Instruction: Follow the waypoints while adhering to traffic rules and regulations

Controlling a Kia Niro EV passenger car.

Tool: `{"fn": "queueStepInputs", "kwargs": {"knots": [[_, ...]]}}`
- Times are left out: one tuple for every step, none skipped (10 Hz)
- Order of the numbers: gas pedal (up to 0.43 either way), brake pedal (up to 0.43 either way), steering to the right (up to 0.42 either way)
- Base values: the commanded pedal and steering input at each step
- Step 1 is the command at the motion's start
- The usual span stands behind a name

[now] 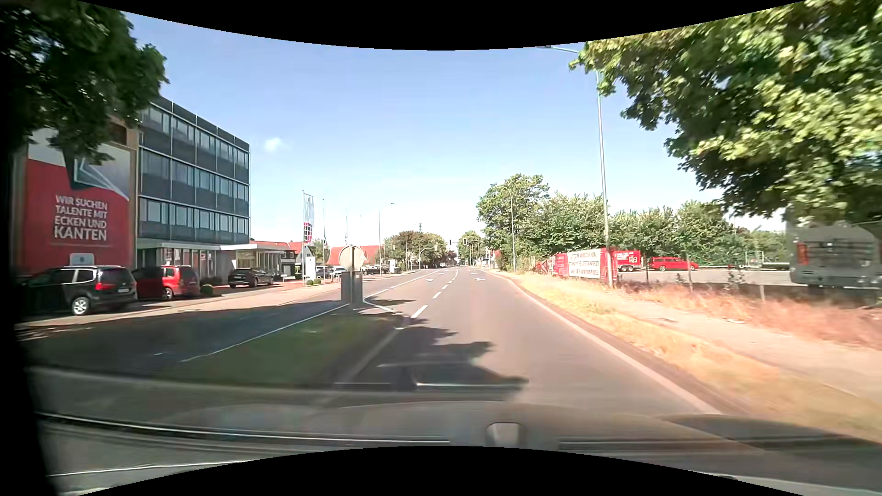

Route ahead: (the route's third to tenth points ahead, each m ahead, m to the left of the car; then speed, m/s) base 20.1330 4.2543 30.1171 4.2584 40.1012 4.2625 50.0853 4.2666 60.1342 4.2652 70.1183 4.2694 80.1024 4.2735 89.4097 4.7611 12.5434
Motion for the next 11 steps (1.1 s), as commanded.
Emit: {"fn": "queueStepInputs", "kwargs": {"knots": [[0.11, 0.006, -0.016], [0.11, 0.006, -0.019], [0.11, 0.006, -0.02], [0.11, 0.006, -0.02], [0.11, 0.006, -0.02], [0.11, 0.006, -0.02], [0.11, 0.006, -0.02], [0.118, 0.006, -0.02], [0.118, 0.006, -0.02], [0.118, 0.006, -0.02], [0.118, 0.006, -0.02]]}}
